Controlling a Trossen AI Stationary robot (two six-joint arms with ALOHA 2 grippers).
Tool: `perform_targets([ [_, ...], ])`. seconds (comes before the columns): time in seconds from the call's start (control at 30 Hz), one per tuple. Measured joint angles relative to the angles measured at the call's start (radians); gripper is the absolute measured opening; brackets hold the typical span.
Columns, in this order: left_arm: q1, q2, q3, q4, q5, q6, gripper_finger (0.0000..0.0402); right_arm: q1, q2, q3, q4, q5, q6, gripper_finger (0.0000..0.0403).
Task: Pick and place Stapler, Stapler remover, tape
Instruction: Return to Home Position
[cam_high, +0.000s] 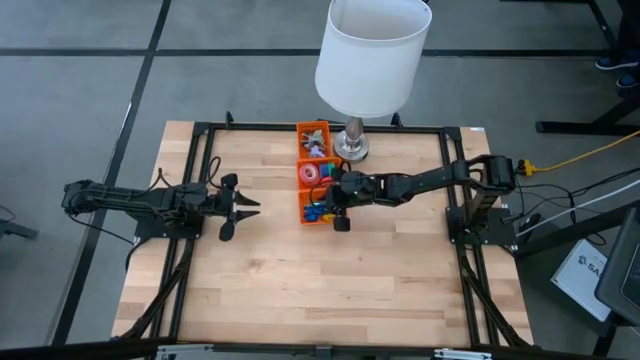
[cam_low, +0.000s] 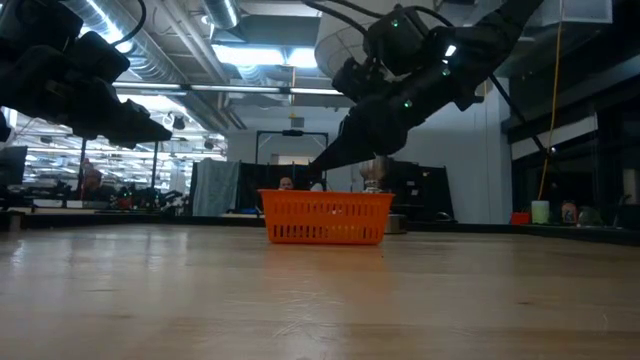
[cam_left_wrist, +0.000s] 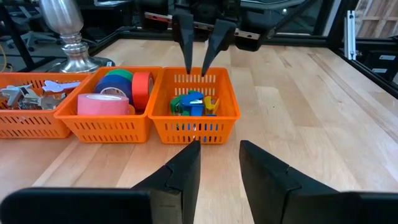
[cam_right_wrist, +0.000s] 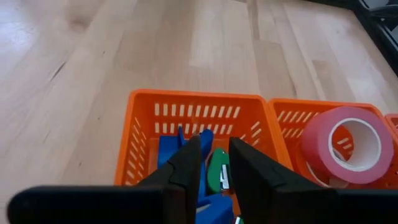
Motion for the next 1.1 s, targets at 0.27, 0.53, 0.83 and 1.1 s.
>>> perform_targets([
  [0.27, 0.000, 0.000, 0.000, 0.000, 0.000, 0.000, 0.0109, 0.000, -0.041, 0.000, 0.004, -0.126, 0.053, 0.0040],
  [0.53, 0.000, 0.000, 0.000, 0.000, 0.000, 0.000, 0.0108, -0.006, -0.218, 0.000, -0.241, -0.172, -0.006, 0.0016],
  [0.83, 0.000, 0.000, 0.000, 0.000, 0.000, 0.000, 0.0107, -0.111, -0.566, -0.256, -0.210, -0.172, 0.063, 0.0041],
  [1.1, 0.000, 0.000, 0.000, 0.000, 0.000, 0.000, 0.0109, -0.165, -0.954, -0.566, -0.048, -0.172, 0.120, 0.0041],
])
